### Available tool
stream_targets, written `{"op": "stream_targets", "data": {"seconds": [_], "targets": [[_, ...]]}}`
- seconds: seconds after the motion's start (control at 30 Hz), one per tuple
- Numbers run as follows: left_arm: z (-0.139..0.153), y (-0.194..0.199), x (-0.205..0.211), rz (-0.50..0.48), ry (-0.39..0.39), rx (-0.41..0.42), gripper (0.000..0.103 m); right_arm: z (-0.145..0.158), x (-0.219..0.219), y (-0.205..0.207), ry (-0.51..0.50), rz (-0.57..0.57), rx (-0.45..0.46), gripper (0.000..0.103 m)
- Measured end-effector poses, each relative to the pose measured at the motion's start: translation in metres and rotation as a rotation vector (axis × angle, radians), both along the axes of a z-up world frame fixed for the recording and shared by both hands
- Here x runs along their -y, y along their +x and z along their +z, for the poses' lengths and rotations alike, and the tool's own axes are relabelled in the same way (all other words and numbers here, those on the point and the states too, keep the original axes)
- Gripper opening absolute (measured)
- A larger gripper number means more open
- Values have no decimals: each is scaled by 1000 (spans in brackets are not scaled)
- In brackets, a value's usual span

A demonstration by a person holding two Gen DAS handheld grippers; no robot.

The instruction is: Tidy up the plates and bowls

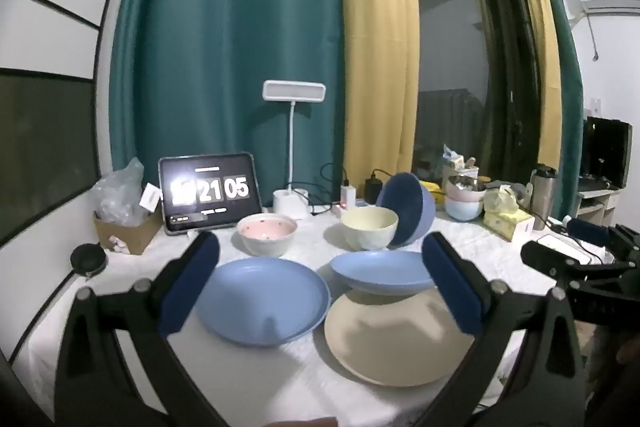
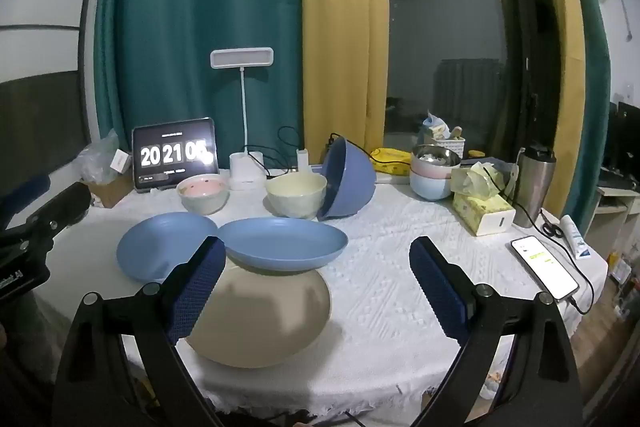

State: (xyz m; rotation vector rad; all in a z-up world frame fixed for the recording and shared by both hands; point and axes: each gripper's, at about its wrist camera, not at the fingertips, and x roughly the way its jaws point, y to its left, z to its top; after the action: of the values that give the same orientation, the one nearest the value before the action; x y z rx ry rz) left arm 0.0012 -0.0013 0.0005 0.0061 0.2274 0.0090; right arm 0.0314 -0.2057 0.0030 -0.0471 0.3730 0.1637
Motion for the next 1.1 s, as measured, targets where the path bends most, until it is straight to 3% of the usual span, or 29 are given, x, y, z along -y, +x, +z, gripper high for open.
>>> {"op": "stream_targets", "data": {"seconds": [0.23,1.1], "targets": [[3,-4,-2,3,-46,32,102,0,-1,0,-7,1,9,96],[1,-2,-3,10,-45,22,102,-4,-4,4,-5,17,-17,96]]}}
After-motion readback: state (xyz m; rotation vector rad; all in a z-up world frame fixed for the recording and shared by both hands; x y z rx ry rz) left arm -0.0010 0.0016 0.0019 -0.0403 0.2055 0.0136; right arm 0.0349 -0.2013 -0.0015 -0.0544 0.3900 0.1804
